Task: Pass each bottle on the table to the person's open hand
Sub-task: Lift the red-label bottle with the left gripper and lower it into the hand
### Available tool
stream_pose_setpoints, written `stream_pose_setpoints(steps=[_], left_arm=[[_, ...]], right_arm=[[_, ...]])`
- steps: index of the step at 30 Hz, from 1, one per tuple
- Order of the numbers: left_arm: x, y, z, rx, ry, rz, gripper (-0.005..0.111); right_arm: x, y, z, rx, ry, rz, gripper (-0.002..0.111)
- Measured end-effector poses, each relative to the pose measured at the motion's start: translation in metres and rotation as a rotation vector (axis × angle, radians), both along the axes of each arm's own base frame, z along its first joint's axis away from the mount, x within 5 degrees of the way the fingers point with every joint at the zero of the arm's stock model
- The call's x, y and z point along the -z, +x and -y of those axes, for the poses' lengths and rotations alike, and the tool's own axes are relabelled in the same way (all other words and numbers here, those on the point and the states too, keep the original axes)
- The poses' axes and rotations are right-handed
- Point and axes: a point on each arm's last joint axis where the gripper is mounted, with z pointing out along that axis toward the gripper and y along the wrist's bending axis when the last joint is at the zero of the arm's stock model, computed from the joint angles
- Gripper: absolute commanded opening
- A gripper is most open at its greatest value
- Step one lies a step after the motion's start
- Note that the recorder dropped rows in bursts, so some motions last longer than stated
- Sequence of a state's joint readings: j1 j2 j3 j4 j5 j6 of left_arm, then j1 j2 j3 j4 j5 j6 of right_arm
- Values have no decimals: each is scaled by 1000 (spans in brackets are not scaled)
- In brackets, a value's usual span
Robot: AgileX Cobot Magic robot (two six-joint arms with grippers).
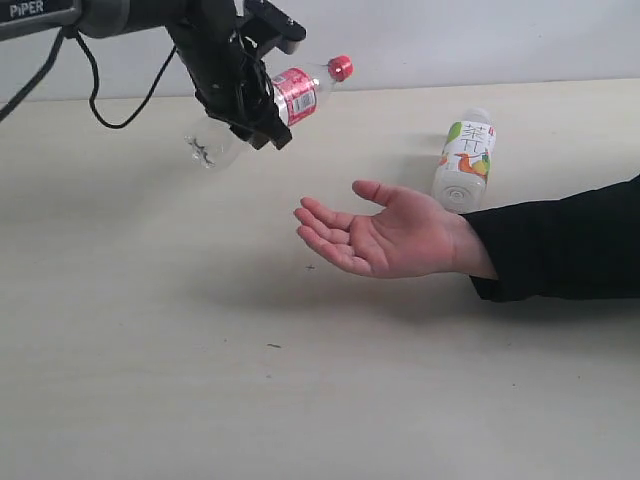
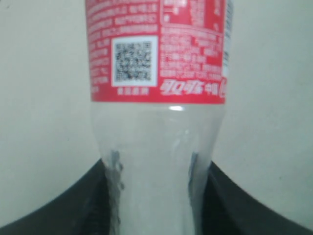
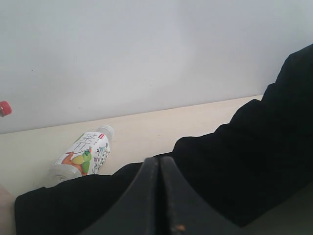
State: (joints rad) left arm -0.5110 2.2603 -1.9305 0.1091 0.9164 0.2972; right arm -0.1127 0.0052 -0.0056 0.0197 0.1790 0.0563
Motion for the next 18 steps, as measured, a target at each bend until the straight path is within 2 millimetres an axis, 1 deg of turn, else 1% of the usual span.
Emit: stream_pose_setpoints(steps=[4, 7, 14, 18], left_arm=[[-21, -12, 0, -55, -4, -24, 0], [-34, -23, 7, -104, 5, -22, 0], [-55, -57, 32, -167, 116, 20, 0], [-64, -78, 50, -195, 121, 28, 0]], right_arm=[[0, 0, 0, 0, 0, 0, 0], [0, 0, 0, 0, 0, 0, 0], [0, 0, 0, 0, 0, 0, 0], [0, 0, 0, 0, 0, 0, 0]])
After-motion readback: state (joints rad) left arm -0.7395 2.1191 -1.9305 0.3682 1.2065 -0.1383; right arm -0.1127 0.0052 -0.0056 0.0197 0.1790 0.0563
